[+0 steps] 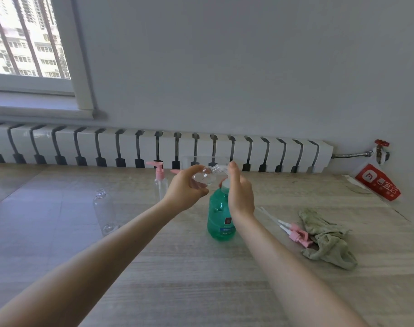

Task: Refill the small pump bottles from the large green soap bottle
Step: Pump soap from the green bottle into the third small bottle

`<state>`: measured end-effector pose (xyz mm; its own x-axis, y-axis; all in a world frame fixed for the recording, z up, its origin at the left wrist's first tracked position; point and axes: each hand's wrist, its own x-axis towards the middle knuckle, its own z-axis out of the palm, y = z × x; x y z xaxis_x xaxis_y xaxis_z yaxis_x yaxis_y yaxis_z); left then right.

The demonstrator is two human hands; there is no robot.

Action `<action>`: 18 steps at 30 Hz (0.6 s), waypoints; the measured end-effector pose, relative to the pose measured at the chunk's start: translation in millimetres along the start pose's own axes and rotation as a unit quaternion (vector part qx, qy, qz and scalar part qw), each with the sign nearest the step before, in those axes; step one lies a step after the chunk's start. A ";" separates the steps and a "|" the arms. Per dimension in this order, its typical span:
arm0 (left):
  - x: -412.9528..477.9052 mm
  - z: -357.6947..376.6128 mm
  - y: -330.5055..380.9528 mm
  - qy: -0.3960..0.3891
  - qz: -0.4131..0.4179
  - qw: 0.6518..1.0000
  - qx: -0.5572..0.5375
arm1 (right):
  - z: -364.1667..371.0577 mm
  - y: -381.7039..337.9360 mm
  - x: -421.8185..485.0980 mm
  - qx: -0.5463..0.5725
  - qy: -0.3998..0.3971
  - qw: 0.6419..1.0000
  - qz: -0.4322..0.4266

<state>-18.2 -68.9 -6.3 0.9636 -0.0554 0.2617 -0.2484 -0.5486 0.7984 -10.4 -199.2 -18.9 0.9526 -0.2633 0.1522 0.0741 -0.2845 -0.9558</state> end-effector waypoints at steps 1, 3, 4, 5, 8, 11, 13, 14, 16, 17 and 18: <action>-0.3 0.6 0.0 0.000 0.000 1.000 -0.003 | 1.1 0.1 -1.2 0.002 0.001 1.000 0.003; -0.7 2.1 0.3 0.000 -0.002 1.000 -0.011 | 2.0 -0.7 -1.8 0.001 0.011 1.000 0.015; -0.6 2.3 0.0 0.000 -0.002 1.000 -0.013 | 2.3 -0.9 -1.2 -0.004 0.016 1.000 0.019; -0.5 2.2 -0.7 0.002 -0.001 1.000 -0.012 | 2.6 -1.2 -0.8 -0.009 0.018 1.000 0.020; 0.7 1.9 -2.1 0.002 -0.001 1.000 -0.008 | 4.1 0.1 0.4 -0.022 0.018 1.000 0.013; 1.5 3.1 -2.8 0.002 -0.001 1.000 0.001 | 6.0 1.4 1.4 -0.017 0.019 1.000 0.013; 2.2 2.6 -4.3 0.006 0.000 1.000 0.005 | 5.9 1.9 2.8 -0.009 0.020 1.000 0.015; 2.9 2.1 -5.1 0.007 0.001 1.000 0.007 | 5.7 2.2 3.3 -0.004 0.017 1.000 0.018; 5.2 1.0 -6.8 0.009 0.007 1.000 0.018 | 6.3 2.7 4.3 -0.002 0.009 1.000 0.016; 6.1 0.5 -7.6 0.011 0.011 1.000 0.026 | 6.3 2.5 4.3 -0.003 0.008 1.000 0.013; 6.8 0.5 -8.1 0.013 0.014 0.999 0.031 | 6.5 1.9 4.3 -0.004 0.008 1.000 0.009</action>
<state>-9.5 -65.3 -11.2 0.9533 -0.0489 0.2980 -0.2668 -0.5986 0.7553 -4.2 -194.8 -21.7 0.9488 -0.2836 0.1393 0.0545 -0.2874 -0.9563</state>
